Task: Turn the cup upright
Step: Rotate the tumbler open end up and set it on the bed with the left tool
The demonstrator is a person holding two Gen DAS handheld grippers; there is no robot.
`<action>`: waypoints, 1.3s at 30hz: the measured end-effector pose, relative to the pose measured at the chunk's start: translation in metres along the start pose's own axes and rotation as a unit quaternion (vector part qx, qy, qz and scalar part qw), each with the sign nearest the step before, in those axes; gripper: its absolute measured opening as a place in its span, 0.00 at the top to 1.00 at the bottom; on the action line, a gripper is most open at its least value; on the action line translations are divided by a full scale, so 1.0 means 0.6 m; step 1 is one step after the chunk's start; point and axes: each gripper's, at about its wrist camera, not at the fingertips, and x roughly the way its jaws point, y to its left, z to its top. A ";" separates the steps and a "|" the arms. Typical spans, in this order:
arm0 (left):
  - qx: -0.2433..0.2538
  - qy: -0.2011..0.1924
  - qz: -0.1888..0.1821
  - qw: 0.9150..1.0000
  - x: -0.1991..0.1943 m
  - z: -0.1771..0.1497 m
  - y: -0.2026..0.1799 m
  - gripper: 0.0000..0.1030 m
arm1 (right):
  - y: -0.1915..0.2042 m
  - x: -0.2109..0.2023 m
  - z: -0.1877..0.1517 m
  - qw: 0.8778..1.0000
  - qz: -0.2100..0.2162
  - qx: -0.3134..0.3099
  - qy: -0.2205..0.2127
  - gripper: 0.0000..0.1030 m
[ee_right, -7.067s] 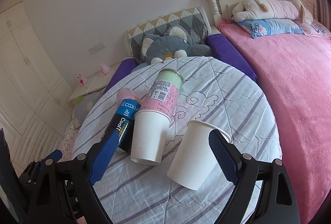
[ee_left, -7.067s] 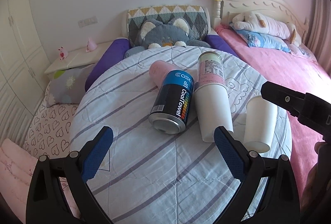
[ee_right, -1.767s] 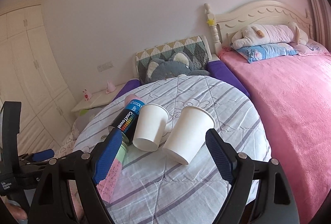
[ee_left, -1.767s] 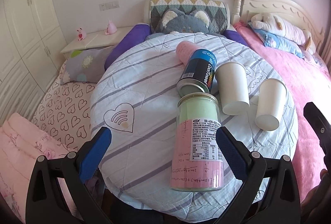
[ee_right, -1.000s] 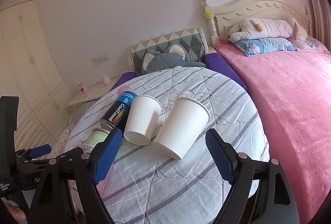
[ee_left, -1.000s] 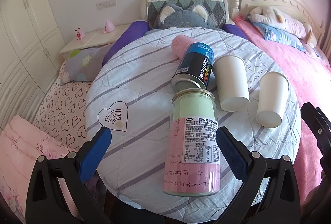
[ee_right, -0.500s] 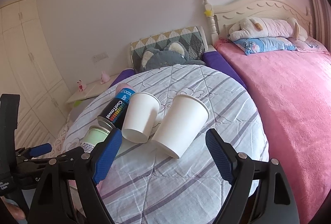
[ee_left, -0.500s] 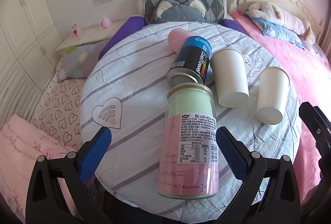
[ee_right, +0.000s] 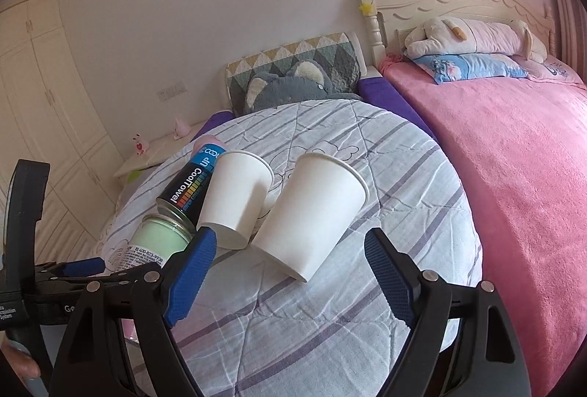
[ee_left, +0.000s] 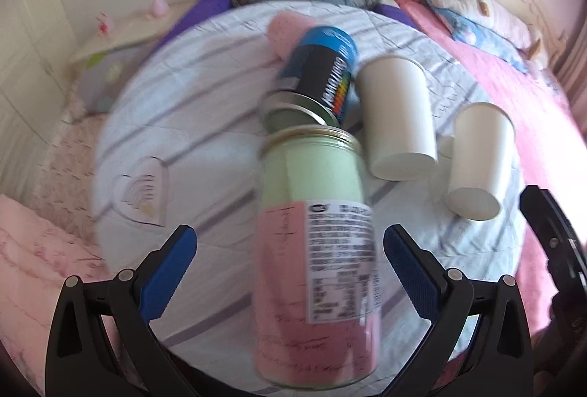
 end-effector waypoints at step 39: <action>0.022 -0.172 -0.073 0.982 -0.070 -0.012 0.019 0.31 | 0.113 0.048 -0.051 0.984 0.099 -0.126 0.078 0.18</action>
